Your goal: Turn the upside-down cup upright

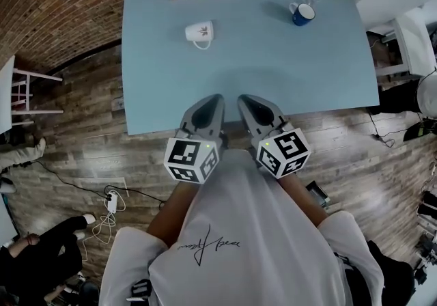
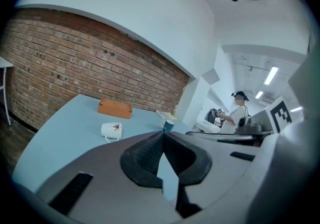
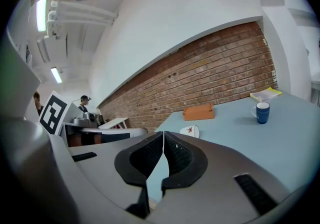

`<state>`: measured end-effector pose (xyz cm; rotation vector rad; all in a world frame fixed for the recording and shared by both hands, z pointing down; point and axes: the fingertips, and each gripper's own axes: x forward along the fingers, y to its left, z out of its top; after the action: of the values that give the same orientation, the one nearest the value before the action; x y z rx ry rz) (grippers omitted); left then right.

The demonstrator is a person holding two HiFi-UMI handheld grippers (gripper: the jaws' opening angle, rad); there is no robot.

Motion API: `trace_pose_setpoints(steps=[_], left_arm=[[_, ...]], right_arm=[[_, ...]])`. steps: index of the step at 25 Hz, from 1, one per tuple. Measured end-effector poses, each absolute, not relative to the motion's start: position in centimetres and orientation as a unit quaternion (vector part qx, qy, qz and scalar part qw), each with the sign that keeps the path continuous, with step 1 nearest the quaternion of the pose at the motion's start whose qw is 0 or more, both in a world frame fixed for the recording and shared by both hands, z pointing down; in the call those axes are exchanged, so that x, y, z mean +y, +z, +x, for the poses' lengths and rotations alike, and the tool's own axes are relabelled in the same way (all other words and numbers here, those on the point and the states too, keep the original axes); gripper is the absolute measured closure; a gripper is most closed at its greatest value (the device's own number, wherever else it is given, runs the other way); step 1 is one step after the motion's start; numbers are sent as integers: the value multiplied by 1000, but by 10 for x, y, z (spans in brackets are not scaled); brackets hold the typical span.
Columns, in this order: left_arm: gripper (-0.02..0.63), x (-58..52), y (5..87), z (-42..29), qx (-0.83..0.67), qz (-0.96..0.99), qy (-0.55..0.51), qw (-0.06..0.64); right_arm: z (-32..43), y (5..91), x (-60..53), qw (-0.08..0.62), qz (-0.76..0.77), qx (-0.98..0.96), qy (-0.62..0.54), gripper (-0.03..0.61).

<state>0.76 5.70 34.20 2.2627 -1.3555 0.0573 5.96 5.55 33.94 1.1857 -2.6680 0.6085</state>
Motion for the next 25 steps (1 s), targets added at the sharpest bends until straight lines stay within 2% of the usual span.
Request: trace_pose_setpoints(steps=[11,25], left_arm=[[604,30,338,-34,-497,833,7,242],[604,16,345,-50,-493,834,9,248]], right_arm=[[23,333,30,90,402,-894,174,555],[14,336,16,87,416,-889,174,555]])
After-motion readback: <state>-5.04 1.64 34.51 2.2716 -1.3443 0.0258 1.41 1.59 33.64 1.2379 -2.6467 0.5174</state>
